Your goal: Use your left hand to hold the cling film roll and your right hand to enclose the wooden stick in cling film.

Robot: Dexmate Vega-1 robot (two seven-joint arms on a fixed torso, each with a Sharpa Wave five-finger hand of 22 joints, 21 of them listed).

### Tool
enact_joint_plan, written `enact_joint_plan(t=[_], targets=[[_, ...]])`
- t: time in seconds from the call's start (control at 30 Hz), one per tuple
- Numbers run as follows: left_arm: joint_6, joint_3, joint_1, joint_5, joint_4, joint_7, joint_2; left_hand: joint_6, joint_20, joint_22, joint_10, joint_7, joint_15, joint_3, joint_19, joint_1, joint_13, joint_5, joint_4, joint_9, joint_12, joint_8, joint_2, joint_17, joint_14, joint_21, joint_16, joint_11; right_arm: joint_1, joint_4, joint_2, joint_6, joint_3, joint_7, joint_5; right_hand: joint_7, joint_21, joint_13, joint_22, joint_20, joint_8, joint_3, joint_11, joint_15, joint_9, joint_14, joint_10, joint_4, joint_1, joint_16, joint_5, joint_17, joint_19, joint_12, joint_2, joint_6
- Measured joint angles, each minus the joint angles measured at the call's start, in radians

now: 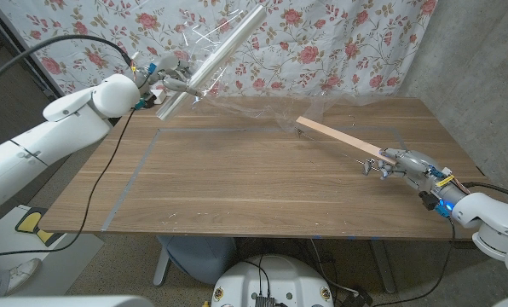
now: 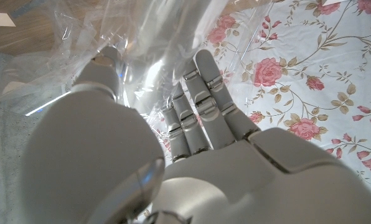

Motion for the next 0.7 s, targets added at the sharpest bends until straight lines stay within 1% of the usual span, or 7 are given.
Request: enact_joint_plan(t=[0.07, 0.1, 0.17, 0.3, 0.57, 0.7], targets=[[0.004, 0.000, 0.000, 0.005, 0.000, 0.004, 0.000, -0.008, 0.007, 0.007, -0.004, -0.007, -0.009, 0.000, -0.011, 0.000, -0.013, -0.012, 0.000, 0.000, 0.000, 0.000, 0.000, -0.002, -0.009, 0.000, 0.000, -0.004, 0.003, 0.000, -0.005, 0.000, -0.004, 0.000, 0.000, 0.000, 0.000, 0.000, 0.000, 0.000, 0.000, 0.000, 0.000, 0.000, -0.001, 0.000, 0.000, 0.000, 0.000, 0.000, -0.002, -0.001, 0.000, 0.000, 0.000, 0.000], [0.008, 0.003, -0.001, 0.009, -0.001, 0.007, -0.010, -0.010, 0.007, 0.013, -0.004, -0.010, -0.015, 0.000, -0.018, 0.000, -0.020, -0.020, 0.000, -0.002, 0.000, -0.001, 0.000, -0.007, -0.015, 0.000, 0.000, -0.004, 0.005, 0.000, -0.009, 0.000, -0.008, 0.011, 0.001, 0.000, 0.000, 0.000, 0.000, 0.000, 0.000, 0.000, 0.000, 0.000, -0.001, 0.000, 0.000, 0.000, 0.000, 0.000, -0.003, 0.000, 0.000, 0.000, 0.000, 0.000], [0.011, 0.004, -0.001, 0.013, -0.002, 0.010, -0.012, -0.007, 0.010, 0.016, -0.009, -0.014, -0.021, 0.000, -0.021, 0.000, -0.028, -0.032, 0.000, -0.014, 0.000, -0.009, 0.000, -0.013, -0.022, -0.002, 0.000, -0.009, 0.009, 0.000, -0.015, -0.001, -0.013, 0.015, 0.001, 0.000, 0.000, 0.000, 0.000, 0.000, 0.000, 0.000, 0.000, 0.001, -0.001, 0.000, 0.000, 0.000, 0.000, 0.000, -0.002, 0.002, 0.000, 0.001, 0.000, 0.000], [0.014, 0.005, -0.003, 0.020, -0.005, 0.012, -0.017, -0.007, 0.015, 0.013, -0.014, -0.014, -0.023, 0.000, -0.025, -0.003, -0.032, -0.048, 0.000, -0.019, 0.007, -0.010, 0.003, -0.016, -0.023, -0.002, 0.000, -0.014, 0.015, 0.000, -0.027, -0.001, -0.023, 0.022, 0.001, 0.000, 0.000, 0.000, 0.000, 0.000, 0.000, 0.000, 0.000, 0.001, -0.001, 0.001, 0.000, 0.000, 0.000, 0.000, 0.001, 0.001, 0.000, 0.001, 0.000, 0.000], [0.017, 0.010, -0.007, 0.029, -0.007, 0.012, -0.024, -0.006, 0.010, 0.008, -0.014, -0.015, -0.023, 0.000, -0.032, -0.006, -0.034, -0.058, 0.000, -0.023, 0.007, -0.015, 0.006, -0.016, -0.023, -0.002, 0.000, -0.014, 0.031, 0.000, -0.051, -0.001, -0.047, 0.039, 0.002, 0.000, 0.000, -0.001, 0.000, 0.000, -0.001, 0.000, 0.000, 0.002, -0.001, 0.000, 0.000, 0.000, 0.000, 0.000, 0.001, 0.001, 0.000, 0.002, 0.000, 0.000], [0.018, 0.014, -0.011, 0.033, -0.008, 0.006, -0.027, -0.006, 0.011, 0.044, -0.027, -0.015, -0.039, 0.000, -0.031, -0.006, -0.058, -0.043, 0.000, -0.023, 0.050, -0.015, 0.006, -0.025, -0.040, -0.045, 0.049, -0.027, 0.041, 0.000, -0.064, 0.002, -0.062, 0.050, 0.004, 0.000, 0.000, 0.000, 0.000, 0.000, -0.001, 0.000, 0.000, 0.002, -0.001, -0.001, 0.000, 0.000, 0.000, 0.002, 0.001, 0.000, 0.000, 0.002, 0.000, 0.000]])
